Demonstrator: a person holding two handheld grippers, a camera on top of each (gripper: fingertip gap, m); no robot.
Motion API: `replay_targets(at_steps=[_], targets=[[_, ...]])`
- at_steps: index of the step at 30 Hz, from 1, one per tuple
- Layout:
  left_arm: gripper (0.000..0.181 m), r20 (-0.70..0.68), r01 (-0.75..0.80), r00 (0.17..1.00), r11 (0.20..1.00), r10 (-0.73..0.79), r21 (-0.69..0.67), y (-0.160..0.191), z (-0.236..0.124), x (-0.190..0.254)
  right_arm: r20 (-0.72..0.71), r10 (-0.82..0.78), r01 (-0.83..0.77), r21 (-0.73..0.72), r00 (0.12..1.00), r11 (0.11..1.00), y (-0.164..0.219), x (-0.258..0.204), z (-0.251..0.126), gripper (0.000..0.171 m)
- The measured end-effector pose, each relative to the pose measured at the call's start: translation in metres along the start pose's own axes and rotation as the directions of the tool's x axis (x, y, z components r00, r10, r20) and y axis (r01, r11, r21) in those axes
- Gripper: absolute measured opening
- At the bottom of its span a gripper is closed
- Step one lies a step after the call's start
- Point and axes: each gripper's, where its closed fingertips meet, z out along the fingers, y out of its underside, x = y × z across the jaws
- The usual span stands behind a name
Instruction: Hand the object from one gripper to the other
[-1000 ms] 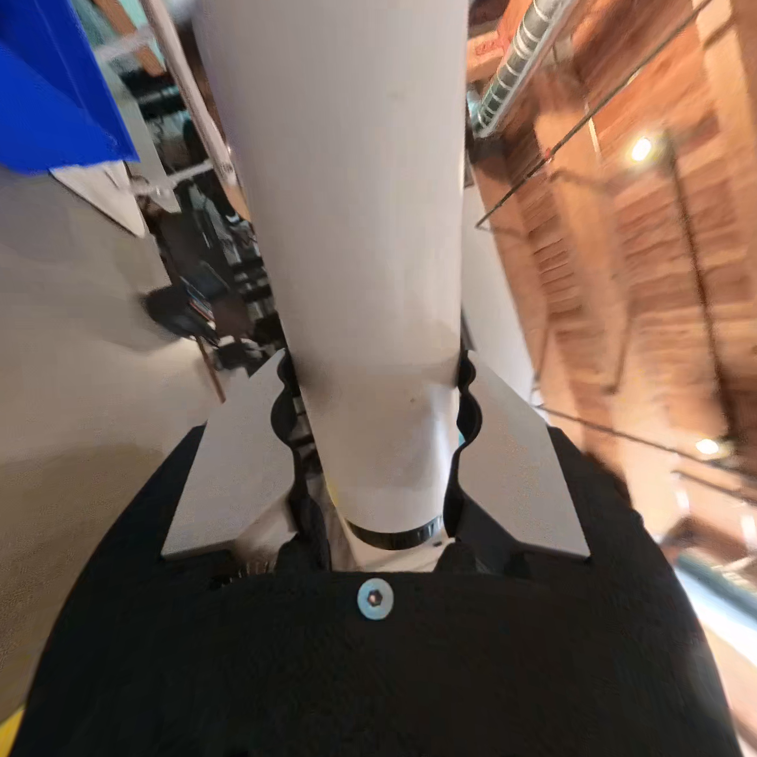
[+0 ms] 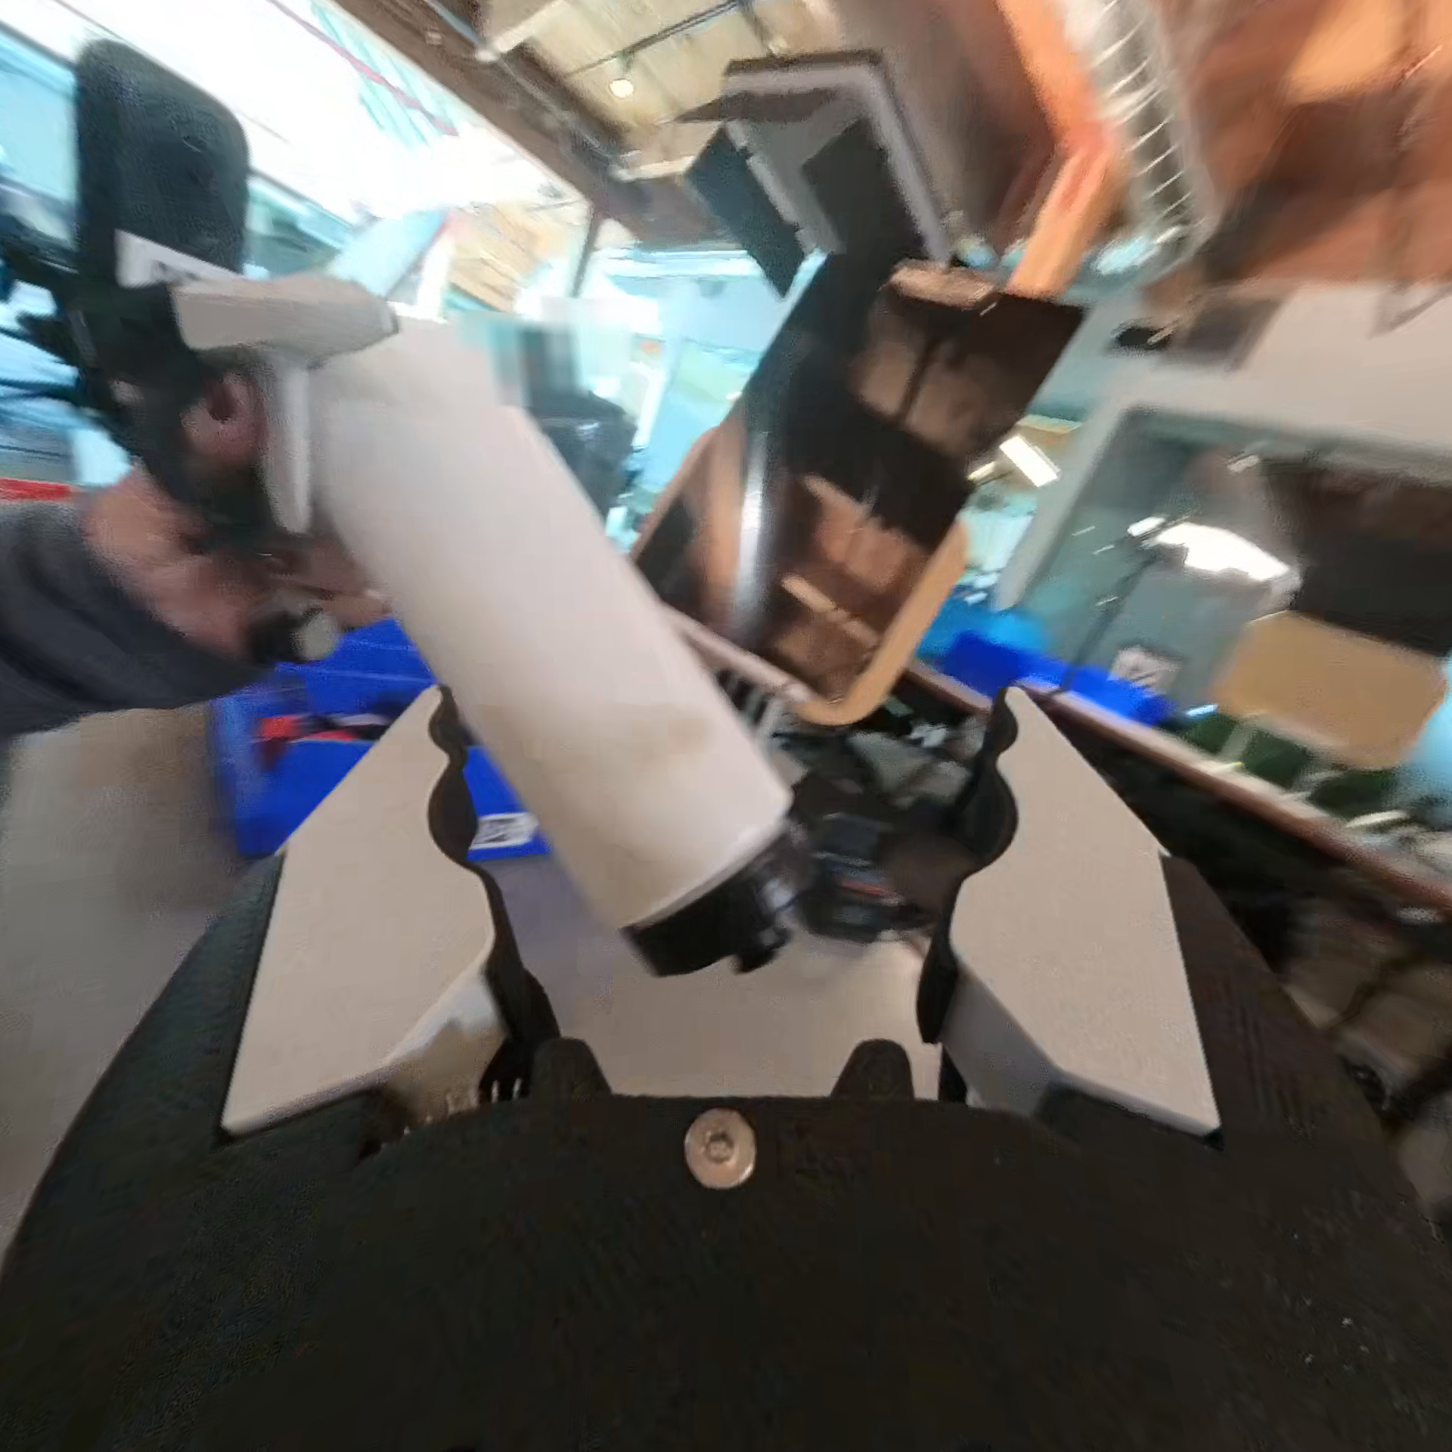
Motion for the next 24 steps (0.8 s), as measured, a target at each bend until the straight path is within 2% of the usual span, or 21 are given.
replay_targets(at_steps=[2, 5, 8, 10, 12, 14, 16, 18, 20, 24], targets=[[0.097, -0.017, 0.034, 0.999, 0.999, -0.033, 0.041, -0.003, 0.000, 0.001, 0.119, 0.112, -0.103, -0.072, 0.987, 0.992, 0.011, -0.015, 0.002, 0.123], [0.097, -0.033, 0.059, 0.998, 0.992, -0.056, 0.108, -0.008, -0.004, 0.001, 0.156, 0.321, -0.299, -0.150, 0.934, 0.943, 0.021, -0.017, 0.005, 0.128], [0.098, -0.038, 0.064, 0.998, 0.976, -0.058, 0.207, -0.021, -0.012, 0.000, 0.160, 0.577, -0.553, -0.170, 0.801, 0.815, 0.025, -0.010, 0.006, 0.132], [0.097, -0.052, 0.071, 0.997, 0.960, -0.059, 0.271, -0.031, -0.018, 0.003, 0.190, 0.759, -0.733, -0.198, 0.623, 0.651, 0.025, -0.009, 0.006, 0.135], [0.097, -0.068, 0.082, 0.996, 0.942, -0.063, 0.325, -0.038, -0.022, 0.007, 0.270, 0.888, -0.866, -0.244, 0.372, 0.437, 0.020, -0.016, 0.005, 0.134], [0.097, -0.087, 0.094, 0.994, 0.935, -0.068, 0.343, -0.038, -0.021, 0.012, 0.390, 0.910, -0.917, -0.294, 0.142, 0.269, 0.005, -0.026, 0.003, 0.134], [0.098, -0.118, 0.113, 0.990, 0.938, -0.078, 0.329, -0.031, -0.016, 0.020, 0.458, 0.888, -0.935, -0.304, 0.026, 0.184, -0.006, -0.031, 0.004, 0.126], [0.098, -0.146, 0.127, 0.986, 0.943, -0.086, 0.307, -0.022, -0.010, 0.026, 0.489, 0.872, -0.949, -0.273, 0.004, 0.157, -0.012, -0.030, 0.005, 0.118], [0.098, -0.144, 0.124, 0.986, 0.953, -0.086, 0.276, -0.015, -0.006, 0.025, 0.507, 0.862, -0.969, -0.198, 0.027, 0.147, -0.014, -0.018, 0.003, 0.107], [0.098, -0.188, 0.086, 0.980, 0.990, -0.064, 0.112, 0.010, 0.007, 0.029, 0.485, 0.858, -0.971, -0.067, 0.169, 0.229, -0.017, 0.003, -0.004, 0.099]])
